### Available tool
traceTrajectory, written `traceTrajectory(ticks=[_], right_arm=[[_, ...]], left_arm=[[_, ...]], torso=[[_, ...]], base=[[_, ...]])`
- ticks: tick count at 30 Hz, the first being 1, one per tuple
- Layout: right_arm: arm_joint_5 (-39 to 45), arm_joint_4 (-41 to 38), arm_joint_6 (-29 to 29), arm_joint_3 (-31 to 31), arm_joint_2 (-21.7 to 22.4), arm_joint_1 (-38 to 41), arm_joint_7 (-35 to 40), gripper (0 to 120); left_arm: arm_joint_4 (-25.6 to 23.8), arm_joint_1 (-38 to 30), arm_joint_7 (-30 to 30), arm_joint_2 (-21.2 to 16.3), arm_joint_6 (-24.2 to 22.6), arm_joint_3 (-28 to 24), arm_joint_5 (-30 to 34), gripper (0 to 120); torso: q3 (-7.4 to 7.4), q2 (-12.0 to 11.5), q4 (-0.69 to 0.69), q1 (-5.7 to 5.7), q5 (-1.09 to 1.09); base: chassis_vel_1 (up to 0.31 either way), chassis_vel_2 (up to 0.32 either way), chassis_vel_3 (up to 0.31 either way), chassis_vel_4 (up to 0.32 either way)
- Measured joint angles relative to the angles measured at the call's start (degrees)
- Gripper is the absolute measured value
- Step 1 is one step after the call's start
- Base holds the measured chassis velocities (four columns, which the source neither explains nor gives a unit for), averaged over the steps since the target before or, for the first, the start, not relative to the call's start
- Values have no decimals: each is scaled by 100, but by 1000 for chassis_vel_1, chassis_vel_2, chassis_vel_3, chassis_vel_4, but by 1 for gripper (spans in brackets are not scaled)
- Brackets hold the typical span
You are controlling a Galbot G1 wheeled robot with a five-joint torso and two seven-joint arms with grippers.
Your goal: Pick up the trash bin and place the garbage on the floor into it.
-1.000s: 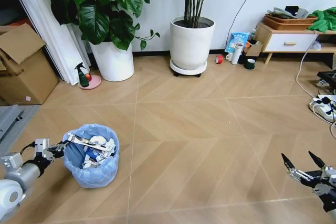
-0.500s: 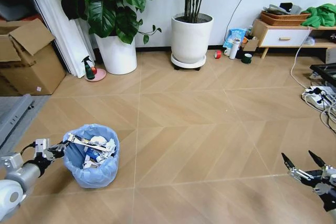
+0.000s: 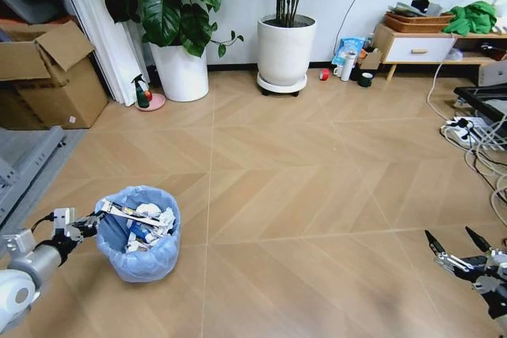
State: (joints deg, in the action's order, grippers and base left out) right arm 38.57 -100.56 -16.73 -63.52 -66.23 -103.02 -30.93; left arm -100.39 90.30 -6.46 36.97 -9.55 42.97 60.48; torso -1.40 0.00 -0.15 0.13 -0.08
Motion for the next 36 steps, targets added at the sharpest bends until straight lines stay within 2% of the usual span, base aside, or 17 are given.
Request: traceTrajectory(ticks=[3, 5, 8, 11, 17, 24, 36], right_arm=[[1, 3, 0, 5, -8, 5, -18, 100], [1, 5, -2, 10, -28, 7, -33, 100], [1, 8, -8, 10, -34, 7, -49, 100], [4, 10, -19, 11, -37, 5, -71, 100], [42, 27, -87, 10, -51, 3, -153, 100], [93, 17, -114, -1, -49, -14, -184, 100], [98, -26, -137, -77, -98, -133, -230, 100]], left_arm=[[0, -5, 4, -3, -1, -2, 3, 0], [-2, -4, 5, 1, -2, -4, 3, 0], [-3, -2, 8, 12, -2, -12, -2, 0], [-11, -2, 10, 22, -2, -22, -13, 0], [-33, 10, 17, 52, -4, -36, -35, 0], [-88, -47, 86, 100, -40, -75, 135, 0], [251, -471, 277, 278, -91, -663, 536, 0]], torso=[[0, 0, 1, 0, -7], [0, 0, 0, 0, 1], [0, 0, 1, 0, -5], [0, 0, -2, 0, -3], [1, 0, 0, -1, -2], [-1, 0, 0, 1, -3], [0, 0, 1, 1, -3]], base=[[222, -231, -223, 224], [219, -216, -217, 219], [211, -218, -227, 204], [214, -215, -222, 203], [157, -174, -151, 154], [-1, -11, -38, 3], [0, 0, 0, 0]])
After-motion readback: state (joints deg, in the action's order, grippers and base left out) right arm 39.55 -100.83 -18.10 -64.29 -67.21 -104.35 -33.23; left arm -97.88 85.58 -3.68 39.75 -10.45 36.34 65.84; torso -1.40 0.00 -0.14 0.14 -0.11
